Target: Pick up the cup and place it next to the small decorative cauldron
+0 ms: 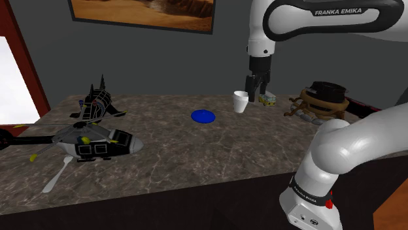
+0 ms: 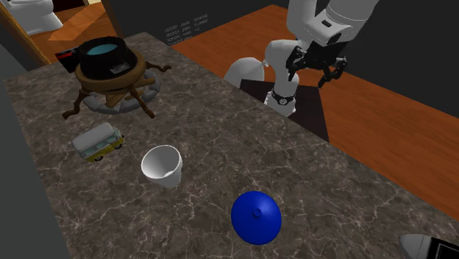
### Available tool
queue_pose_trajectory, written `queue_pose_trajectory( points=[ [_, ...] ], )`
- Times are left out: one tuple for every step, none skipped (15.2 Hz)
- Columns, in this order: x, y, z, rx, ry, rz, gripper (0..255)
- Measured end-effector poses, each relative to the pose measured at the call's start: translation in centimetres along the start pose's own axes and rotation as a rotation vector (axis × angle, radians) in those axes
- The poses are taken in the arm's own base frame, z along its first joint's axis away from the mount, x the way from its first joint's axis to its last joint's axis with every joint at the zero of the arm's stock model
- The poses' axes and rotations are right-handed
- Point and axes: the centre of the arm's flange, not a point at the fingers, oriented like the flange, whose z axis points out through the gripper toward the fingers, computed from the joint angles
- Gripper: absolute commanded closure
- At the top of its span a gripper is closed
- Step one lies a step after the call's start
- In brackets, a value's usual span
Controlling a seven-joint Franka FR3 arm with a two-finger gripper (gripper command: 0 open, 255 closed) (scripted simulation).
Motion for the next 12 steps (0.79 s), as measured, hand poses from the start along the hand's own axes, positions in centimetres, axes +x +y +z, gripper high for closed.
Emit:
queue_pose_trajectory(
  points=[
    [0.0, 0.0, 0.0, 0.0, 0.0, 0.0, 0],
    [0.4, 0.4, 0.2, -0.001, 0.0, -0.001, 0],
    [1.1, 1.1, 0.5, -0.002, 0.001, -0.002, 0],
    [1.5, 1.9, 0.9, -0.004, 0.002, -0.003, 0],
    [2.4, 2.7, 1.4, -0.005, 0.003, -0.005, 0],
    [3.3, 3.5, 2.0, -0.008, 0.004, -0.007, 0],
    [3.7, 4.4, 2.4, -0.009, 0.005, -0.009, 0],
    [4.4, 5.4, 3.0, -0.011, 0.006, -0.011, 0],
    [5.4, 6.3, 3.4, -0.013, 0.008, -0.013, 0],
    [6.0, 7.0, 3.7, -0.016, 0.009, -0.015, 0],
    [7.1, 7.8, 4.2, -0.018, 0.01, -0.017, 0],
    [7.6, 8.9, 4.6, -0.019, 0.011, -0.018, 0]
  ],
)
